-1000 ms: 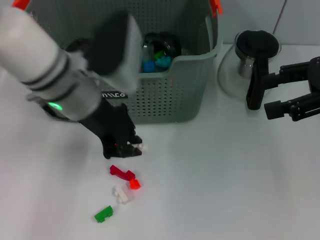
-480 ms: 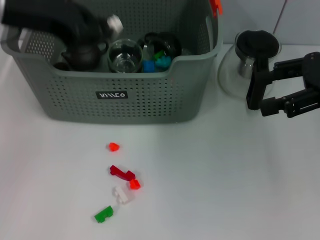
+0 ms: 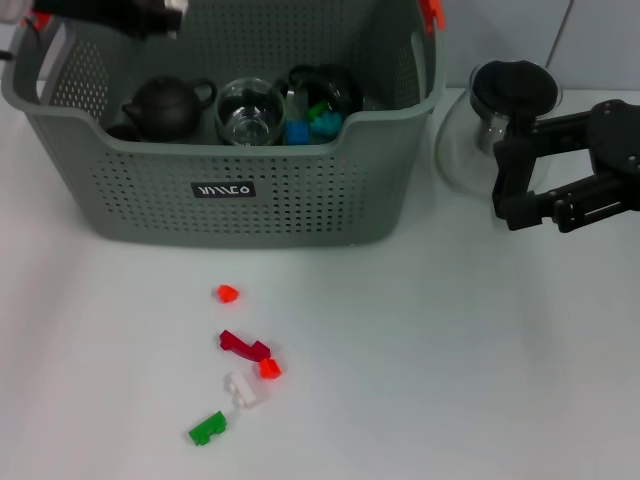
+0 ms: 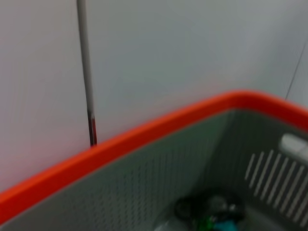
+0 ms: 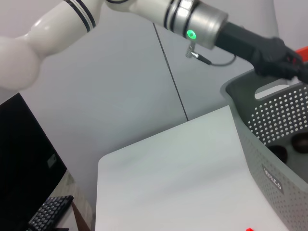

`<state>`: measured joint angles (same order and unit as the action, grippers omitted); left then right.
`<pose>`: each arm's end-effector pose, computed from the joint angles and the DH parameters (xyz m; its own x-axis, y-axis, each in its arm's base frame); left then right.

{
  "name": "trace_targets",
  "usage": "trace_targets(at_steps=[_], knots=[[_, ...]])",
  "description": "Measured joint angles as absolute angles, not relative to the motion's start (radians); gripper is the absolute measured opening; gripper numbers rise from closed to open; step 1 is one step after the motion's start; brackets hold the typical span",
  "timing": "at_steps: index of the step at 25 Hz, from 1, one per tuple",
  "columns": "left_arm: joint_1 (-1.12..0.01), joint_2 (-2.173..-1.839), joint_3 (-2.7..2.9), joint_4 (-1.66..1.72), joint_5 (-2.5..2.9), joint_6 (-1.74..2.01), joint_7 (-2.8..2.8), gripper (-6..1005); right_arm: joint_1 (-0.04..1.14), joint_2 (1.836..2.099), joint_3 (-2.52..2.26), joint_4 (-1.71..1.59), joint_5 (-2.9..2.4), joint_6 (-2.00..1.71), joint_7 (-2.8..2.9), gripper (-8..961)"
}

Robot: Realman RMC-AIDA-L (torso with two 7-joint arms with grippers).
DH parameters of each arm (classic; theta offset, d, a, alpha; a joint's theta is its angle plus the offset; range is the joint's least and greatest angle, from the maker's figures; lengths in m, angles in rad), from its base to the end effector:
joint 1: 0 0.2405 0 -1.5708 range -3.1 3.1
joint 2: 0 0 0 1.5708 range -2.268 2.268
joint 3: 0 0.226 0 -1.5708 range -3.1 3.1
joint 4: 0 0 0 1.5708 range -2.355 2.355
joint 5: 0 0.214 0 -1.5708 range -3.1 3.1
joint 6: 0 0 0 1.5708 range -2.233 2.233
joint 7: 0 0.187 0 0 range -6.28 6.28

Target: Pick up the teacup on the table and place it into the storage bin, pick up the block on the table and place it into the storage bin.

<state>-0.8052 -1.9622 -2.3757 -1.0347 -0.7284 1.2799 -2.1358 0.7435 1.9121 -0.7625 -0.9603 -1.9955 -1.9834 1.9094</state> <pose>-0.1721 0.4649 0.0897 0.8193 0.4837 0.3078 0.5683 -0.6140 -0.5477 0.1279 0.3399 0.0673 0.8783 -0.3602 -0.3145 -0.3383 -0.9329 0.1235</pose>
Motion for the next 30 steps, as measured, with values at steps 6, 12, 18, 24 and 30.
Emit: trace_targets(at_steps=[6,12,18,24,30], knots=[[-0.807,-2.024,-2.283,-1.081,-0.585,1.209,-2.196,203,0.746,1.913,-0.762,-0.958,-1.996,-1.983,1.913,925],[-0.784,-2.075,-2.286,-1.202,-0.560,1.212,-2.209,315,0.747,1.913,-0.762,-0.957,-1.995,-1.982,1.911,925],[-0.742,-2.092,-2.292,-1.306,-0.587,1.266,-2.221,536,0.746,1.908,-0.755,-0.948,-1.994,-1.981,1.904,925],[-0.604,-2.152,-2.325,-1.637,-0.747,1.507,-2.217,667,0.740,1.903,-0.744,-0.948,-1.990,-1.981,1.899,925],[-0.521,-2.176,-2.334,-1.813,-0.802,1.726,-2.263,889,0.738,1.900,-0.720,-0.941,-1.989,-1.981,1.882,925]])
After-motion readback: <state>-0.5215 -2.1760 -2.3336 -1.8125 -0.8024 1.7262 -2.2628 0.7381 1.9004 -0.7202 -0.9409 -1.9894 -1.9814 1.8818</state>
